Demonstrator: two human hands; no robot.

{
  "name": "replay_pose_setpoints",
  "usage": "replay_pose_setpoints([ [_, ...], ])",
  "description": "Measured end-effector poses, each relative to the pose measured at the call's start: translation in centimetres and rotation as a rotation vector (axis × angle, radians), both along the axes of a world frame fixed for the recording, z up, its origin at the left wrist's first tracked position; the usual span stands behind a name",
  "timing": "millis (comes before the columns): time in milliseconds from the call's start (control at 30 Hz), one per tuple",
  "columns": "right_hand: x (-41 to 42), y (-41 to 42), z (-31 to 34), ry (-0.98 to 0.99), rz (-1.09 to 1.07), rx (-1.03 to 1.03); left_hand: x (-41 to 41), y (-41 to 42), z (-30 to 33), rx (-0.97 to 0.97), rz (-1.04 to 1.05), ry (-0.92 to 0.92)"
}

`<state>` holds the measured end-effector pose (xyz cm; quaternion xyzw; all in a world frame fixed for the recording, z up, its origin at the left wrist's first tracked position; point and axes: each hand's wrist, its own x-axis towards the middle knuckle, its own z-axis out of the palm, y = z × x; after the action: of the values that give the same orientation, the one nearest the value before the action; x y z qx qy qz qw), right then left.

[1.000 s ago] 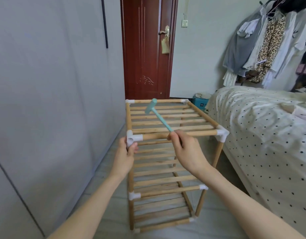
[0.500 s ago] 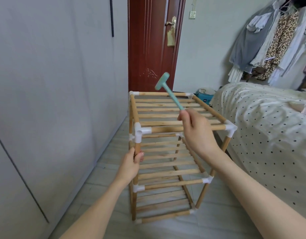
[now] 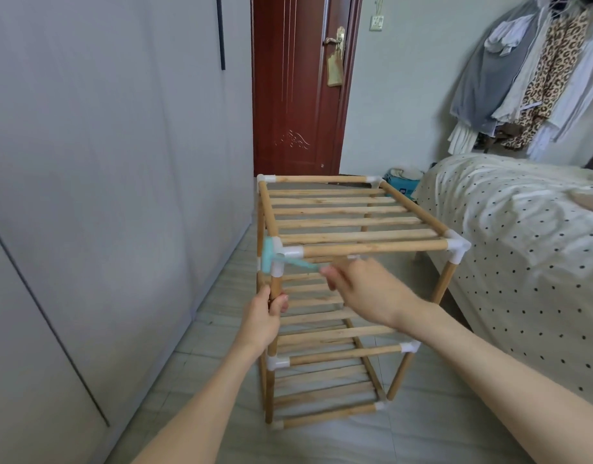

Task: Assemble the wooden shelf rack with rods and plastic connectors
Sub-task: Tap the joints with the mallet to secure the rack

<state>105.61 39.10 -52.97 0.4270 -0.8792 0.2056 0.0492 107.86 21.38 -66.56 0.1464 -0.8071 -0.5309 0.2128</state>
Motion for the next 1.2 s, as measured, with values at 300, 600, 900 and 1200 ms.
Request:
replay_pose_setpoints([
  [300,-0.3,0.8,0.5,0.114,0.009,-0.238,0.0,0.0,-0.2,0.034,-0.014,0.022],
  [600,-0.6,1.2,0.4,0.147,-0.054,-0.352,0.2,-0.1,-0.2,0.048,-0.028,0.021],
  [900,-0.7,1.7,1.8,0.184,-0.077,-0.504,0.4,-0.1,0.0,0.049,-0.018,0.028],
  [1200,-0.7,1.3,1.7,0.166,-0.056,-0.594,0.5,0.2,0.4,0.054,-0.017,0.016],
])
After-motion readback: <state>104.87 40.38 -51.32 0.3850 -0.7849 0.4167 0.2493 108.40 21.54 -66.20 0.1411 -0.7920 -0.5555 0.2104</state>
